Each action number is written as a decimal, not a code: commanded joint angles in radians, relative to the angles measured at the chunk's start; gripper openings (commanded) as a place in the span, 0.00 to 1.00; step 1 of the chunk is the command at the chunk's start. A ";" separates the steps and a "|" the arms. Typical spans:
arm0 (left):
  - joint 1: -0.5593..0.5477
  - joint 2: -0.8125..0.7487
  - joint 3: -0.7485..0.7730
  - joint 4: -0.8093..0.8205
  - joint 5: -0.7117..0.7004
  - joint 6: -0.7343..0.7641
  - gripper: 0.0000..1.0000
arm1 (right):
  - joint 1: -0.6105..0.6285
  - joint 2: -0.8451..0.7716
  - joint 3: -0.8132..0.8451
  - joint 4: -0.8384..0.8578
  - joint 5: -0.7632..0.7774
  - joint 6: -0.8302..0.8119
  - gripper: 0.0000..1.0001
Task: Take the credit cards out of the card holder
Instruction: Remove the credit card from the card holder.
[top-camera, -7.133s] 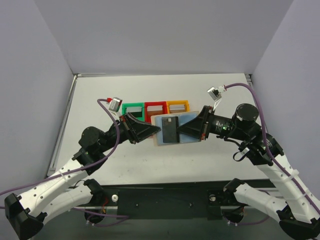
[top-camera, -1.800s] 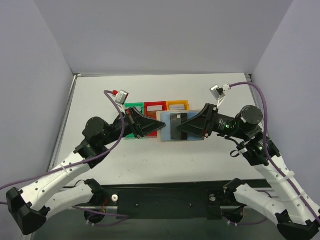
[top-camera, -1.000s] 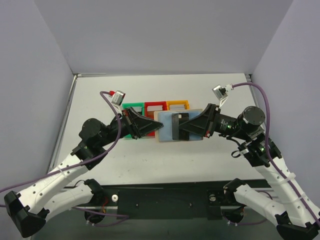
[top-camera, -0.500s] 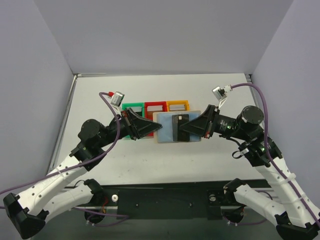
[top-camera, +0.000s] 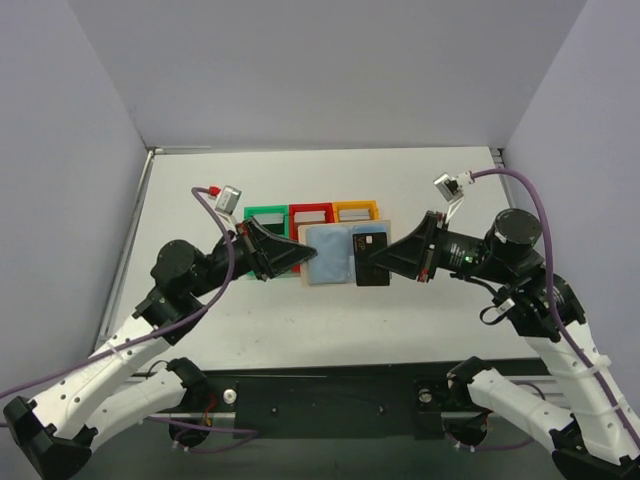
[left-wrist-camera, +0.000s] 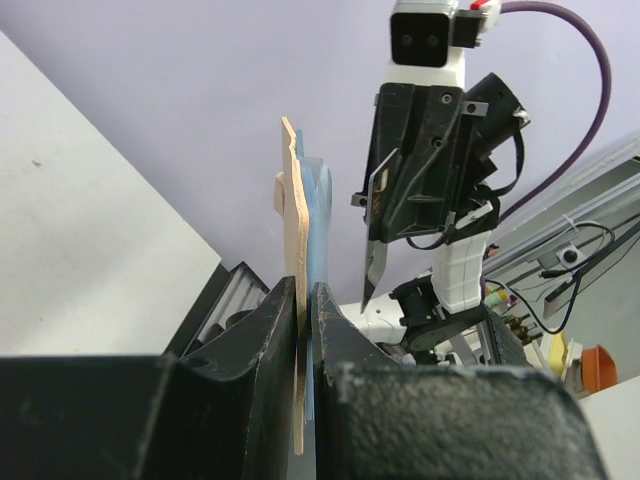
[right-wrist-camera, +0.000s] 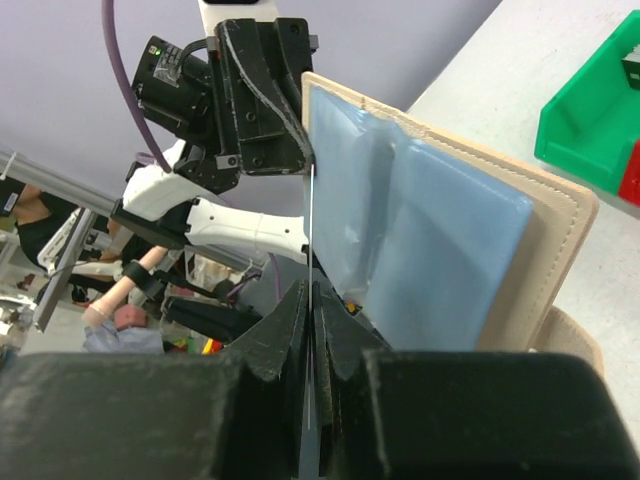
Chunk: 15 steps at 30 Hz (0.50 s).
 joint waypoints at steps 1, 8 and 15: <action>0.016 -0.033 0.003 0.004 -0.006 0.018 0.00 | -0.006 -0.003 0.075 -0.062 0.016 -0.090 0.00; 0.018 -0.048 -0.017 -0.014 -0.007 0.028 0.00 | -0.006 0.014 0.144 -0.177 0.054 -0.172 0.00; 0.018 -0.039 -0.037 -0.092 -0.019 0.075 0.00 | 0.009 0.083 0.239 -0.335 0.086 -0.322 0.00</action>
